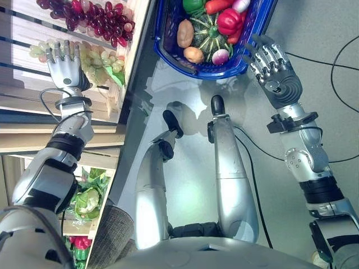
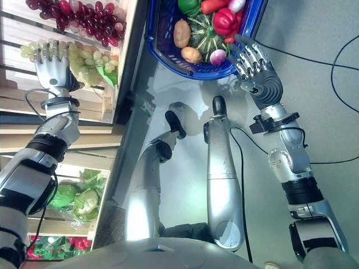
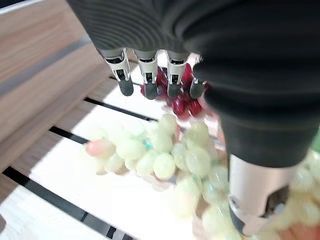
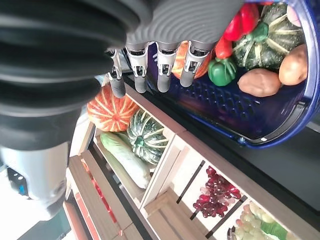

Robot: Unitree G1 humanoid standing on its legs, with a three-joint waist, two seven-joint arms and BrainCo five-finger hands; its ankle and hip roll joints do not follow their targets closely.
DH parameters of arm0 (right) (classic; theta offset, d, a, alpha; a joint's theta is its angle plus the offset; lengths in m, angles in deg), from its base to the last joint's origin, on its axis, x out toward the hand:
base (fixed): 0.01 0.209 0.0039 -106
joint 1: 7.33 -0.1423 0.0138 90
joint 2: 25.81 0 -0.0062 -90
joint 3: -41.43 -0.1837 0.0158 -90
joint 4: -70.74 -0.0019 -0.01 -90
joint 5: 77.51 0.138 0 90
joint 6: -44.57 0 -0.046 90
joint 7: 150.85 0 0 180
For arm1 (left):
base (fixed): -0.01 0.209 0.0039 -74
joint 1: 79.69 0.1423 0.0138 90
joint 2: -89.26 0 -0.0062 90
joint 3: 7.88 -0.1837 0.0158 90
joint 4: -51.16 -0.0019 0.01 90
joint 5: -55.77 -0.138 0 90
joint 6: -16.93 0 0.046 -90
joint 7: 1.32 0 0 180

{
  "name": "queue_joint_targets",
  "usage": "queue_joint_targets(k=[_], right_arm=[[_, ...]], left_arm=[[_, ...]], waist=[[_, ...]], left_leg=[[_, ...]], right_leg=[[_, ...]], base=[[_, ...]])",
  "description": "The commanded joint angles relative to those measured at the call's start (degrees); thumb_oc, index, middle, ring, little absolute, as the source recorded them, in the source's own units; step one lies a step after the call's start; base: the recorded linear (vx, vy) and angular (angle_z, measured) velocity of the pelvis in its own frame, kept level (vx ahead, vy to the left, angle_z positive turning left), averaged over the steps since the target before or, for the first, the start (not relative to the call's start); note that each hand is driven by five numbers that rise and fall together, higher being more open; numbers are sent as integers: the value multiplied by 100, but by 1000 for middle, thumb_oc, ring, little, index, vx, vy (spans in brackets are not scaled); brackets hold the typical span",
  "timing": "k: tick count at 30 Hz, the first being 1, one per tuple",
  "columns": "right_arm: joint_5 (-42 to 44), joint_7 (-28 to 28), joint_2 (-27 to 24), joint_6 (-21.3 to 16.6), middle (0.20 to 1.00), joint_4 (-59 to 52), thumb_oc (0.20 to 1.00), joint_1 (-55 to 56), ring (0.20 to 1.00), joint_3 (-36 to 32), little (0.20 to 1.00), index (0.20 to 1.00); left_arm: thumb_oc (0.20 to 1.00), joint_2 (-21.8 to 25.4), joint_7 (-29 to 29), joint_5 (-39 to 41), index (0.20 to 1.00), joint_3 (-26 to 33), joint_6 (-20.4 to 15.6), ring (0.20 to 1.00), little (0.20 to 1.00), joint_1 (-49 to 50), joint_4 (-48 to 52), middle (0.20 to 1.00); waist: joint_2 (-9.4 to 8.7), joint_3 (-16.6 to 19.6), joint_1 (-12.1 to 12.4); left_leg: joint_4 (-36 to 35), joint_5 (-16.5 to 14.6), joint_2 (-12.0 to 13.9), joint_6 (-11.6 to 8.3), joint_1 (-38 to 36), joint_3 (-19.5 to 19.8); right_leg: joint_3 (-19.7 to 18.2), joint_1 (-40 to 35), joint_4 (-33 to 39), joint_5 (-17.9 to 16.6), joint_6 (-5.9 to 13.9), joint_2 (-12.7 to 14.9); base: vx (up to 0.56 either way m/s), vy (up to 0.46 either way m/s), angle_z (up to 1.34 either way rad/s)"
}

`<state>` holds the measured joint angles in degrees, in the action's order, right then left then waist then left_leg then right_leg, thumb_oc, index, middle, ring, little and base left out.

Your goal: Pick up fruits and vegetables into the basket

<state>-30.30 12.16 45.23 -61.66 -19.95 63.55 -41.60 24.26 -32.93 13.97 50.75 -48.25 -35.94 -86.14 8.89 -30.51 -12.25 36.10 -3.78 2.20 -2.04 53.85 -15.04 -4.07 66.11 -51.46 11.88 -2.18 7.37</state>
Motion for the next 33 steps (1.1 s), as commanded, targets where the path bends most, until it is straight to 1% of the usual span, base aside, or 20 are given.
queue_joint_targets(k=[1,2,4,8,10,15,18,23,25,29,33], right_arm=[[50,-48,-140,-181,1000,-599,1000,34,1000,-121,1000,1000],[64,-26,-159,-176,1000,-585,1000,-14,1000,-102,1000,1000],[89,3,-184,-171,1000,-572,1000,-71,1000,-76,1000,1000],[55,25,-189,-161,1000,-605,1000,-132,1000,-55,1000,1000],[14,55,-201,-127,1000,-644,1000,-192,1000,-46,1000,1000],[-11,123,-289,-101,1000,-632,1000,-348,1000,-50,1000,1000],[-11,131,-311,-76,1000,-652,1000,-381,1000,-69,1000,1000],[-14,179,-367,-48,1000,-680,1000,-487,1000,-60,1000,1000],[-9,190,-398,-36,1000,-688,1000,-518,1000,-53,1000,1000],[3,178,-473,-19,1000,-727,1000,-555,1000,-48,1000,1000],[-8,169,-498,-32,1000,-705,1000,-608,1000,-8,1000,1000]], left_arm=[[1000,300,6,-364,1000,113,458,1000,1000,104,-403,1000],[1000,277,-111,-391,1000,86,570,1000,1000,80,-450,1000],[1000,291,-152,-333,1000,65,631,1000,1000,22,-493,1000],[1000,297,89,-280,1000,-1,656,1000,1000,-80,-573,1000],[1000,266,258,-205,1000,-32,737,1000,1000,-114,-632,1000],[1000,253,184,60,1000,-47,990,1000,1000,-157,-886,1000],[1000,243,156,79,1000,-38,1095,1000,1000,-167,-894,1000],[1000,299,119,124,1000,-29,1175,1000,1000,-306,-1007,1000],[1000,331,39,146,1000,-34,1188,1000,1000,-338,-1055,1000],[1000,388,-159,179,1000,-60,1353,1000,1000,-455,-1086,1000],[1000,394,-365,311,1000,-85,1383,1000,1000,-559,-1120,1000]], waist=[[73,72,-298],[67,72,-296],[63,72,-290],[56,72,-291],[58,72,-295],[53,72,-299],[48,72,-301],[40,72,-308],[43,72,-311],[50,72,-335],[51,72,-346]], left_leg=[[518,-571,-70,-99,253,-42],[540,-570,-59,-95,301,-49],[582,-577,-45,-93,362,-52],[645,-592,-45,-103,455,-36],[673,-587,-39,-108,517,-46],[759,-599,-21,-125,608,-78],[765,-604,-18,-132,623,-82],[843,-612,11,-140,728,-116],[873,-619,21,-143,753,-129],[985,-656,26,-146,882,-157],[1076,-687,40,-144,991,-191]], right_leg=[[-15,38,226,-97,467,-274],[-20,92,203,-104,464,-279],[-23,150,179,-115,462,-278],[-31,230,135,-123,469,-298],[-45,302,91,-123,467,-306],[-63,404,10,-124,467,-297],[-67,421,9,-126,468,-298],[-89,519,-43,-134,464,-304],[-100,544,-63,-134,466,-303],[-149,674,-133,-134,468,-320],[-188,776,-181,-143,482,-330]], base=[[16,22,-3],[19,26,-4],[19,30,-3],[6,16,-1],[12,48,-2],[14,45,-4],[2,14,0],[10,47,0],[19,56,-1],[24,69,-3],[21,55,-3]])
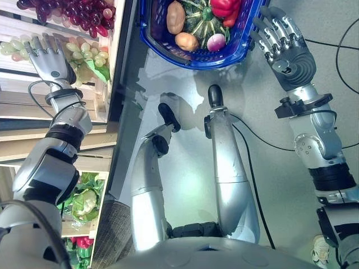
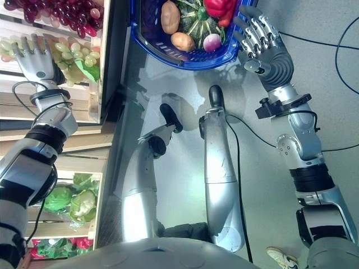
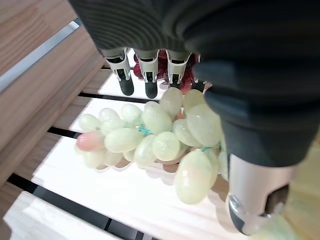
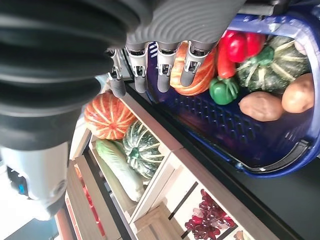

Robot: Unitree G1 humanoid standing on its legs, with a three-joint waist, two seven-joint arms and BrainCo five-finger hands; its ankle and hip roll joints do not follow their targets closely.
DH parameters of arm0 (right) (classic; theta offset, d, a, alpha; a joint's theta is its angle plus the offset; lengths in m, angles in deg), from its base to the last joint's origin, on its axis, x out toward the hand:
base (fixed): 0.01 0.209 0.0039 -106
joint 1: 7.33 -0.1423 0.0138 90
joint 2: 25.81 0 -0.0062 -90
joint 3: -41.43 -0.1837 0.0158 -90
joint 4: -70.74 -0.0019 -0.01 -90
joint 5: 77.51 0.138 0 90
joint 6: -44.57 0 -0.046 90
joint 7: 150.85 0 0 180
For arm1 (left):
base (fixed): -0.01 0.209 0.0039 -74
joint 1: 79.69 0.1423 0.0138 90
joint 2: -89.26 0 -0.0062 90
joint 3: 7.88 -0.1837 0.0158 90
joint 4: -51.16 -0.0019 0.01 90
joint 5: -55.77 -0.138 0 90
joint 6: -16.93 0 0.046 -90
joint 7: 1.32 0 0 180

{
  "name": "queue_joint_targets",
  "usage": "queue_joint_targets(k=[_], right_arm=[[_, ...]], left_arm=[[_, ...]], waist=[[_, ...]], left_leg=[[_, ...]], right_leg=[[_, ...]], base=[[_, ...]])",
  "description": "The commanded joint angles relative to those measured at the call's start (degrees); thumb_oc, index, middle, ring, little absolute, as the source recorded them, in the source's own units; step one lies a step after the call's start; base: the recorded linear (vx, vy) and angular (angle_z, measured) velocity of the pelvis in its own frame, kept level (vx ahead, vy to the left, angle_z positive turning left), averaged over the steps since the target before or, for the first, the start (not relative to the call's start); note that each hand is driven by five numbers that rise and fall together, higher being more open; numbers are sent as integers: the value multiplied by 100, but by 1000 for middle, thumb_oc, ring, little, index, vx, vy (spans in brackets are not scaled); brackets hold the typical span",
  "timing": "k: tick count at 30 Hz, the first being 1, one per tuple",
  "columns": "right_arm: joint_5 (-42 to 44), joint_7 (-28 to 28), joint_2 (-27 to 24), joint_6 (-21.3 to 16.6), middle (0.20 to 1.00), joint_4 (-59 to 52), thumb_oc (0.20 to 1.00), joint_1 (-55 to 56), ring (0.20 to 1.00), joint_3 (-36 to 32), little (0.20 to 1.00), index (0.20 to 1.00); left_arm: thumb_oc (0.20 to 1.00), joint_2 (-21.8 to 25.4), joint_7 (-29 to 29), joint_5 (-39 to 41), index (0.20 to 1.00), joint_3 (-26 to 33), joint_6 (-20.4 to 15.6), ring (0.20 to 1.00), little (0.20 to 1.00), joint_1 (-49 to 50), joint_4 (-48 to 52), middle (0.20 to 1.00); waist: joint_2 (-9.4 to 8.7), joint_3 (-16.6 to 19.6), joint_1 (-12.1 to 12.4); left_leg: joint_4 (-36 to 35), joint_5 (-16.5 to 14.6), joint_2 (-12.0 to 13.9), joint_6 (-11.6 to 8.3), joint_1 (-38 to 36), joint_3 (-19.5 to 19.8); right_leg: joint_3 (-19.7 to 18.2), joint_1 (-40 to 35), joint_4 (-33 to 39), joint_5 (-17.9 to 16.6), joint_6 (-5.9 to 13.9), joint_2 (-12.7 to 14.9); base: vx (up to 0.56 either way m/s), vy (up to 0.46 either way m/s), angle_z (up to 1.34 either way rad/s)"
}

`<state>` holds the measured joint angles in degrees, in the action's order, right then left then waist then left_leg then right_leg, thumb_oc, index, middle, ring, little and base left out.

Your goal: Pick up fruits and vegetables into the basket

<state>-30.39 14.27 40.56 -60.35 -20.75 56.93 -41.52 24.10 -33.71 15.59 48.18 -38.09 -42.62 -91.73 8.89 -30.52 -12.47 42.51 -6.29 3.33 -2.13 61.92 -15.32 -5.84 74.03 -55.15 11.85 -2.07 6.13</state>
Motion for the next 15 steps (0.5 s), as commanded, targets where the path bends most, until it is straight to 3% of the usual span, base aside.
queue_joint_targets(k=[1,8,15], right_arm=[[12,-58,-46,-146,1000,-631,1000,34,1000,-7,1000,1000],[90,-85,-173,-65,1000,-601,1000,-69,1000,83,1000,1000],[143,-200,-236,-38,1000,-518,1000,-247,1000,172,1000,1000]], left_arm=[[1000,418,-318,158,1000,164,395,1000,1000,63,-559,1000],[1000,478,-119,300,1000,42,681,1000,1000,-201,-660,1000],[1000,500,25,121,1000,-91,710,1000,1000,-384,-799,1000]], waist=[[50,72,-328],[37,72,-357],[7,72,-357]], left_leg=[[445,-439,-69,-132,201,-171],[586,-447,-70,-139,401,-183],[592,-406,-41,-161,542,-169]], right_leg=[[-19,0,185,-144,474,-212],[-93,189,72,-163,486,-272],[-94,318,66,-193,493,-303]], base=[[22,59,-5],[25,53,-4],[-4,15,-6]])
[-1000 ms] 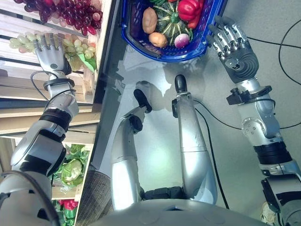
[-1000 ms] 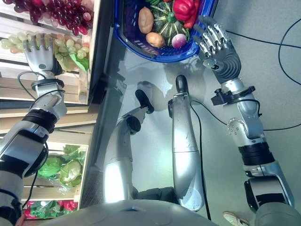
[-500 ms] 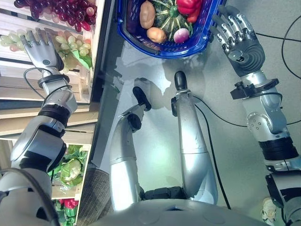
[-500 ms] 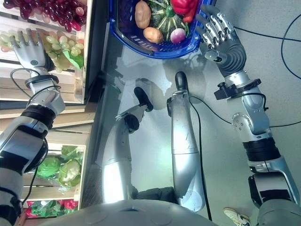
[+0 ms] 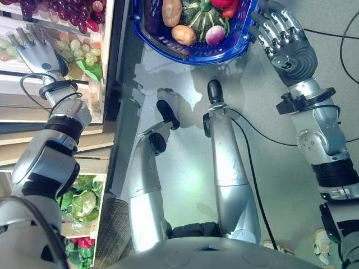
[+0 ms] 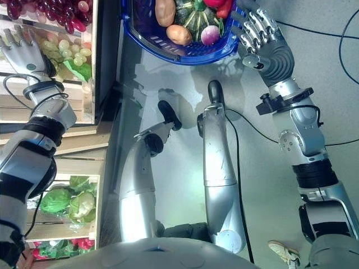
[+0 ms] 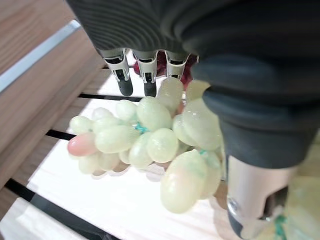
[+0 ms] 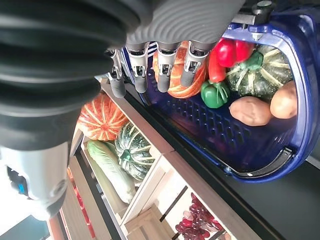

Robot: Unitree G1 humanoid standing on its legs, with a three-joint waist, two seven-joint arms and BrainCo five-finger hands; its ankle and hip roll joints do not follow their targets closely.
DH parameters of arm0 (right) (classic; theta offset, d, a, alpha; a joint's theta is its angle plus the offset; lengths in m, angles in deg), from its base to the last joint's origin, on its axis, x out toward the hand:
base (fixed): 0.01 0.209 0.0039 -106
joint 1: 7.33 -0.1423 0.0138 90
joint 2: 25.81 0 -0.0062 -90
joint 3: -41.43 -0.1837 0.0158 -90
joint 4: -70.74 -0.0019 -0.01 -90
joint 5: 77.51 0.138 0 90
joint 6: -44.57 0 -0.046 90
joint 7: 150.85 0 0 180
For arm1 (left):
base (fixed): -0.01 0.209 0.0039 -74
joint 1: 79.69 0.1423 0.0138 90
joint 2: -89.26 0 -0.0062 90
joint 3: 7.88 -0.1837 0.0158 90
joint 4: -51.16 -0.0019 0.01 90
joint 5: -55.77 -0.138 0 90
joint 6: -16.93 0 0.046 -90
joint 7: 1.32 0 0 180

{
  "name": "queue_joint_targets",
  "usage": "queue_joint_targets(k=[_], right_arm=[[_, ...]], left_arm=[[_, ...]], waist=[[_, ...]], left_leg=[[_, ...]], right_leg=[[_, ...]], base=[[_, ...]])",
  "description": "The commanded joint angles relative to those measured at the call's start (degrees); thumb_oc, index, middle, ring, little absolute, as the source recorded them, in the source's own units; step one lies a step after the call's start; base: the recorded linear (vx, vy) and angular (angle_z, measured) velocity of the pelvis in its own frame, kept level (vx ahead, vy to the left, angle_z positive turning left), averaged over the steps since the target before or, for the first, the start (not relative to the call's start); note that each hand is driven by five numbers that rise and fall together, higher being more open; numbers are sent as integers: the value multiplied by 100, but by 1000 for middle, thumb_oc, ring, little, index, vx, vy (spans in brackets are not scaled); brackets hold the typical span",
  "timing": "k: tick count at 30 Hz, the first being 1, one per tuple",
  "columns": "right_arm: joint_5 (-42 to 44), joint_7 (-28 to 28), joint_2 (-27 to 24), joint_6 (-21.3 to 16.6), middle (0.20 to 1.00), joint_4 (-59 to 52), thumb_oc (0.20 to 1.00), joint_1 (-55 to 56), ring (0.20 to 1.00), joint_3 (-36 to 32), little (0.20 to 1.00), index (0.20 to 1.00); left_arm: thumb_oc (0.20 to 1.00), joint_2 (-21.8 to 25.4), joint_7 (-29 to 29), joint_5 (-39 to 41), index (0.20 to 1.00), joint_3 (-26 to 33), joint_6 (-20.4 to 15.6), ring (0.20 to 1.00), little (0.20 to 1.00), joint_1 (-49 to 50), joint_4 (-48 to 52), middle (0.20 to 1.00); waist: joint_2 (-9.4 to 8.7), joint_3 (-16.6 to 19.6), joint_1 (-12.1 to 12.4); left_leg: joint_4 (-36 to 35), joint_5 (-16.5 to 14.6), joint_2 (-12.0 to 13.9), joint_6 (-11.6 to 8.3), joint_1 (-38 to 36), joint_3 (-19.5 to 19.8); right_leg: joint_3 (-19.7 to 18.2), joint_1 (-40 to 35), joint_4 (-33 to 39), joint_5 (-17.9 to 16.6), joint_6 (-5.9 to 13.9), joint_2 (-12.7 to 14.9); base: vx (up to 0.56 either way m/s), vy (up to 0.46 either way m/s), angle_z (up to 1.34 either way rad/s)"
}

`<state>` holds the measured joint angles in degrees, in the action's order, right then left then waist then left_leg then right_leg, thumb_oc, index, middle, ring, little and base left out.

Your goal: Pick up fruits and vegetables into the basket

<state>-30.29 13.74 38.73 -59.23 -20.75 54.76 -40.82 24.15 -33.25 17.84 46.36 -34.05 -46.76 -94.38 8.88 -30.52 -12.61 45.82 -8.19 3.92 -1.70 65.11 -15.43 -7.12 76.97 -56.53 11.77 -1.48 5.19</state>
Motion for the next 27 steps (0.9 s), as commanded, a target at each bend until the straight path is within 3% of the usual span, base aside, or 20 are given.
queue_joint_targets(k=[1,2,3,5,14,19,27], right_arm=[[131,-140,-57,-138,1000,-512,1000,-55,1000,114,1000,1000],[128,-135,-59,-136,1000,-504,1000,-70,1000,123,1000,1000],[129,-120,-75,-126,1000,-486,1000,-112,1000,145,1000,1000],[140,-120,-82,-80,1000,-457,1000,-209,1000,156,1000,1000],[50,-212,-123,-18,1000,-460,1000,-263,1000,130,1000,1000],[-280,-263,-173,64,1000,-467,1000,-230,1000,127,1000,1000],[-1552,180,-290,119,1000,-350,1000,66,1000,159,1000,1000]], left_arm=[[733,494,17,-88,733,75,282,733,733,26,-563,733],[514,490,25,-77,514,67,271,514,514,17,-576,514],[200,482,79,-35,200,31,224,200,200,-17,-611,200],[200,443,377,-4,200,-46,131,200,200,-73,-689,200],[200,397,421,158,200,-15,-63,200,200,146,-855,200],[200,373,759,44,200,4,-226,200,200,429,-847,200],[200,400,910,728,200,85,-1260,200,200,1031,-771,200]], waist=[[4,72,-342],[5,72,-341],[6,72,-342],[8,72,-344],[4,72,-331],[4,72,-316],[-54,72,-256]], left_leg=[[261,-215,-95,-211,236,-158],[258,-213,-95,-212,239,-156],[259,-211,-93,-217,246,-154],[225,-199,-95,-238,242,-154],[45,-142,-114,-283,122,-157],[-101,-134,-124,-313,-93,-171],[-416,-108,-162,-317,-676,-161]], right_leg=[[37,42,197,-183,434,-209],[38,48,194,-183,434,-210],[38,62,183,-180,435,-210],[39,63,212,-185,440,-202],[57,-39,371,-216,462,-201],[73,-253,556,-245,483,-143],[203,-926,1007,-310,527,-3]], base=[[0,0,0],[0,0,0],[0,0,0],[0,0,0],[-13,-5,-1],[-33,-3,-1],[-42,-45,-2]])
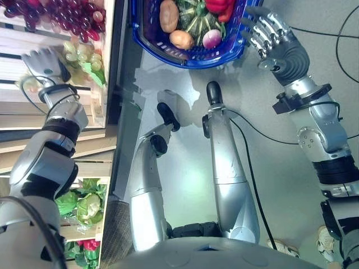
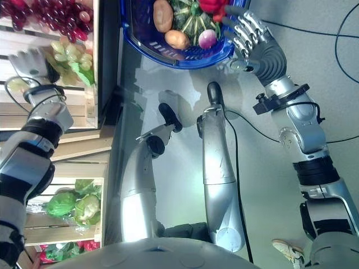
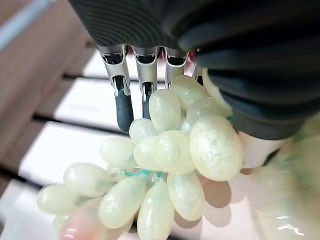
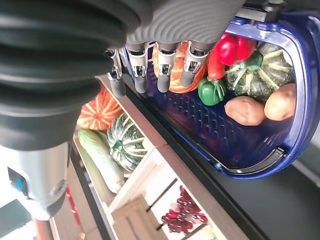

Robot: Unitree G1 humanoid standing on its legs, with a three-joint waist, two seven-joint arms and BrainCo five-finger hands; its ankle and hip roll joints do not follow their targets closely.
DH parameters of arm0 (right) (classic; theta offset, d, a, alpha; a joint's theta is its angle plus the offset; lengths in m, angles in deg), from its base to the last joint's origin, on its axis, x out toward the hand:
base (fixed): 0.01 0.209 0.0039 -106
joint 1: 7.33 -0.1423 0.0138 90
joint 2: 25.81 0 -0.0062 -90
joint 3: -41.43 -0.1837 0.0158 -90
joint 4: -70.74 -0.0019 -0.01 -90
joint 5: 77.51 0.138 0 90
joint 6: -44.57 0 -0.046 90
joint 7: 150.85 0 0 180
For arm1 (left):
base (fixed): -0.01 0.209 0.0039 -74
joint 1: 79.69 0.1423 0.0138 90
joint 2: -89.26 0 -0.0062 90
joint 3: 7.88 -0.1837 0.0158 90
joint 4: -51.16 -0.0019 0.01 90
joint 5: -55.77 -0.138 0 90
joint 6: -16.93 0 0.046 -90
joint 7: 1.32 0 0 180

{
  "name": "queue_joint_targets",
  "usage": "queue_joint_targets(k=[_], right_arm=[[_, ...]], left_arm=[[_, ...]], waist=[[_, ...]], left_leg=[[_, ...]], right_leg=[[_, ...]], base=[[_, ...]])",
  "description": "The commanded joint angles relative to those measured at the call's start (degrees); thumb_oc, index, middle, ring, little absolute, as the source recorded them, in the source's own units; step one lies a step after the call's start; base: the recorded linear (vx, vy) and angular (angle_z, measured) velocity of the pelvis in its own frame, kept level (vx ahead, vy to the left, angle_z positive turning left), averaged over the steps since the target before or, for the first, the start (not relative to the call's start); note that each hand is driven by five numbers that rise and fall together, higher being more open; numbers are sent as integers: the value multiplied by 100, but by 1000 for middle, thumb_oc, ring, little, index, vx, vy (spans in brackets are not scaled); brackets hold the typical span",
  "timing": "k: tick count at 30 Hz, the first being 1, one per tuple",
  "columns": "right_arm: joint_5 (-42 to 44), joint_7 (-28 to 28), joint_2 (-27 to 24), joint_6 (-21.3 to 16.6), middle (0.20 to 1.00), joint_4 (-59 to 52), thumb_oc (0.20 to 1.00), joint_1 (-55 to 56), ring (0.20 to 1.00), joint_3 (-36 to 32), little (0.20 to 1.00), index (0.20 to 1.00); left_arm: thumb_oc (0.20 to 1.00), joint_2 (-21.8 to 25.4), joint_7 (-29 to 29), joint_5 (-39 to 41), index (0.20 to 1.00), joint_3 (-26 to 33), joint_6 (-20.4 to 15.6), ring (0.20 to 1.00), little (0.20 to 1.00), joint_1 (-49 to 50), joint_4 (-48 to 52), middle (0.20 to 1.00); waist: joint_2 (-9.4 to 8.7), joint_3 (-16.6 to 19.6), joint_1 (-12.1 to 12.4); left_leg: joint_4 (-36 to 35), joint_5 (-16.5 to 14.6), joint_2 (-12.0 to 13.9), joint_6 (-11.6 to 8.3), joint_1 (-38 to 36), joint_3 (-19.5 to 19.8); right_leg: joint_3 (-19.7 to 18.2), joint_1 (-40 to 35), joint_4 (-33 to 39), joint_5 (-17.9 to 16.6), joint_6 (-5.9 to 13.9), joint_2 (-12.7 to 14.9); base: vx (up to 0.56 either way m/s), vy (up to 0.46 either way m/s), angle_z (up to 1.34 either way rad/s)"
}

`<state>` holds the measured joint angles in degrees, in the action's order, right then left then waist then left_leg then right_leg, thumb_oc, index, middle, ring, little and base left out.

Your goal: Pick up fruits and vegetables into the basket

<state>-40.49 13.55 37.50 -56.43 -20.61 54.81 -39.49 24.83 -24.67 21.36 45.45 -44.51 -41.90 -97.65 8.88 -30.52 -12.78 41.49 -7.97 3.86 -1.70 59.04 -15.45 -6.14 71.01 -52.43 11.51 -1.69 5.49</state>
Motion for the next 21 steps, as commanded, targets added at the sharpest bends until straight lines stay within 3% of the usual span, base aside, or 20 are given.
queue_joint_targets(k=[1,4,6,11,12,21], right_arm=[[-1062,447,-241,-161,1000,-242,1000,153,1000,37,1000,1000],[-1931,954,-404,-208,1000,-118,1000,275,1000,87,1000,1000],[-2863,1378,-568,-149,1000,-76,1000,423,1000,60,1000,1000],[-4740,1954,-826,529,1000,-294,1000,675,1000,-86,1000,1000],[-5240,1978,-907,674,1000,-358,1000,747,1000,-179,1000,1000],[-6248,2028,-923,1174,1000,-524,1000,879,1000,-195,1000,1000]], left_arm=[[200,369,82,920,200,221,-515,200,200,661,-372,200],[200,404,222,1312,200,362,-875,200,200,850,-219,200],[200,469,533,1848,200,646,-1326,200,200,1099,67,200],[200,294,1449,3101,200,1461,-1966,200,200,1806,865,200],[200,197,1883,3635,200,1747,-2118,200,200,2058,1152,200],[200,-120,3020,5734,200,2423,-2176,200,200,2990,2371,200]], waist=[[-71,72,-208],[-87,72,-164],[-84,72,-99],[-28,72,28],[0,72,73],[103,72,249]], left_leg=[[-40,-132,-170,-299,-199,-151],[-158,-131,-217,-264,-420,-107],[-305,-127,-265,-220,-664,-68],[-623,-112,-409,-131,-1157,34],[-737,-108,-458,-105,-1326,75],[-1147,-96,-618,-8,-2089,246]], right_leg=[[143,-485,697,-304,556,-3],[206,-746,842,-324,569,15],[281,-1036,987,-306,575,39],[439,-1550,1204,-246,601,72],[488,-1729,1276,-216,602,97],[685,-2527,1639,-119,583,175]], base=[[-28,-77,4],[-29,-88,7],[-41,-89,12],[-29,-51,11],[-22,-30,6],[-11,-29,4]])
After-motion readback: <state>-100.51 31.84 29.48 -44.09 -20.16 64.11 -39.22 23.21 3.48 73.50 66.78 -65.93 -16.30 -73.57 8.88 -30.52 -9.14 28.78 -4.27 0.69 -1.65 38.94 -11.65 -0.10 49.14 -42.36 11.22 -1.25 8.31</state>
